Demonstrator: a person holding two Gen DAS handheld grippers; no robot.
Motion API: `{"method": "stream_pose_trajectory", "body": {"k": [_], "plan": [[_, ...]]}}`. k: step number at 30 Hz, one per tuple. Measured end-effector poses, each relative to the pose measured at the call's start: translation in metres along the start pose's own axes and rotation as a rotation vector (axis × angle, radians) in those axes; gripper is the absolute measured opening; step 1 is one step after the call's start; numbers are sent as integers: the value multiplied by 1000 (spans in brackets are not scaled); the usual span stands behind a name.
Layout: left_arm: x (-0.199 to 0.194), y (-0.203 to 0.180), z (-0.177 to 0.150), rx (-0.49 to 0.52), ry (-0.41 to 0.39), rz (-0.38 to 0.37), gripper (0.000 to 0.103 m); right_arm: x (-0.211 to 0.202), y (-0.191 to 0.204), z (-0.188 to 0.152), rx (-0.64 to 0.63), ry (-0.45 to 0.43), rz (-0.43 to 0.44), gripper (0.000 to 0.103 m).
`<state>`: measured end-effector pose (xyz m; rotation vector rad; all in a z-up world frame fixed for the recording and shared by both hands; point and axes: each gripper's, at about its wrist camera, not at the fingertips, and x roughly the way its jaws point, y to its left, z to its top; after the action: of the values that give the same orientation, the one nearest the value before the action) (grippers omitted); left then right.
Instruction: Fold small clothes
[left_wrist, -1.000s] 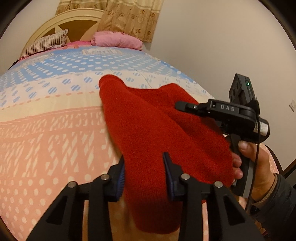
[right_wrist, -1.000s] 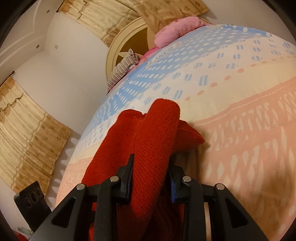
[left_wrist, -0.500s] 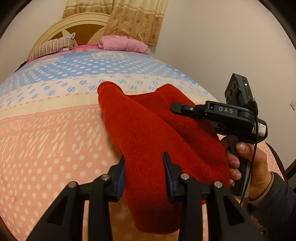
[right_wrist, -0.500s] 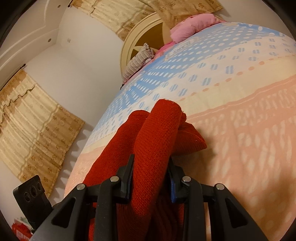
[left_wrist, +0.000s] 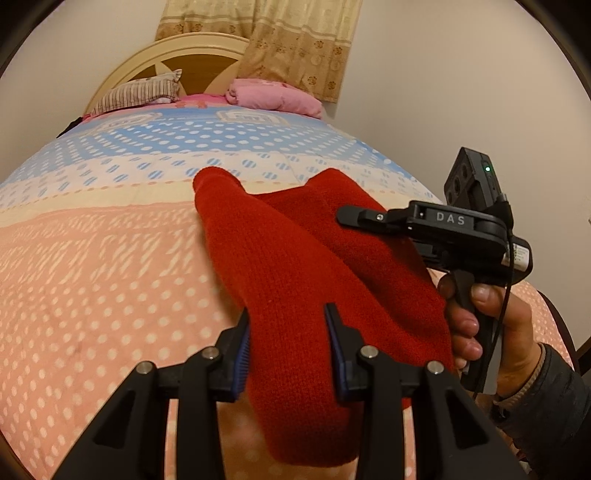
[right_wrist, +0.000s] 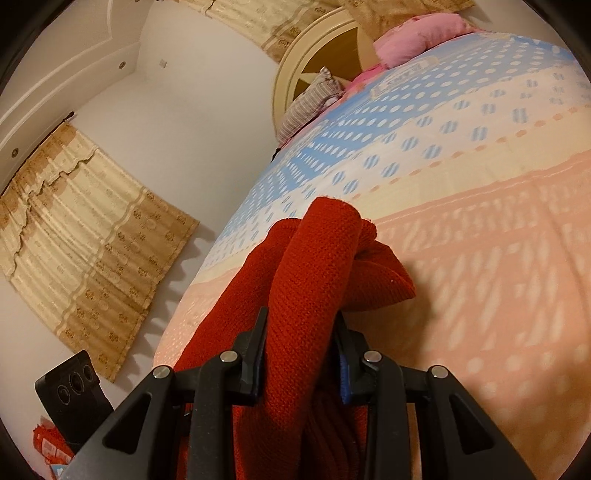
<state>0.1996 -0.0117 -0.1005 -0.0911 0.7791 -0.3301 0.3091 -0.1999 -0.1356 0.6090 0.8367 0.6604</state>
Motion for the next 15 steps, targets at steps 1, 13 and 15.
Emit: {"method": "stream_pose_trajectory", "body": {"k": [1, 13, 15], "plan": [[-2, 2, -1, -2, -1, 4, 37, 3, 2, -1, -2, 5, 4, 31], [-33, 28, -10, -42, -34, 44, 37, 39, 45, -18, -55, 70, 54, 31], [-38, 34, -12, -53, -39, 52, 37, 45, 51, -20, -59, 80, 66, 31]]}}
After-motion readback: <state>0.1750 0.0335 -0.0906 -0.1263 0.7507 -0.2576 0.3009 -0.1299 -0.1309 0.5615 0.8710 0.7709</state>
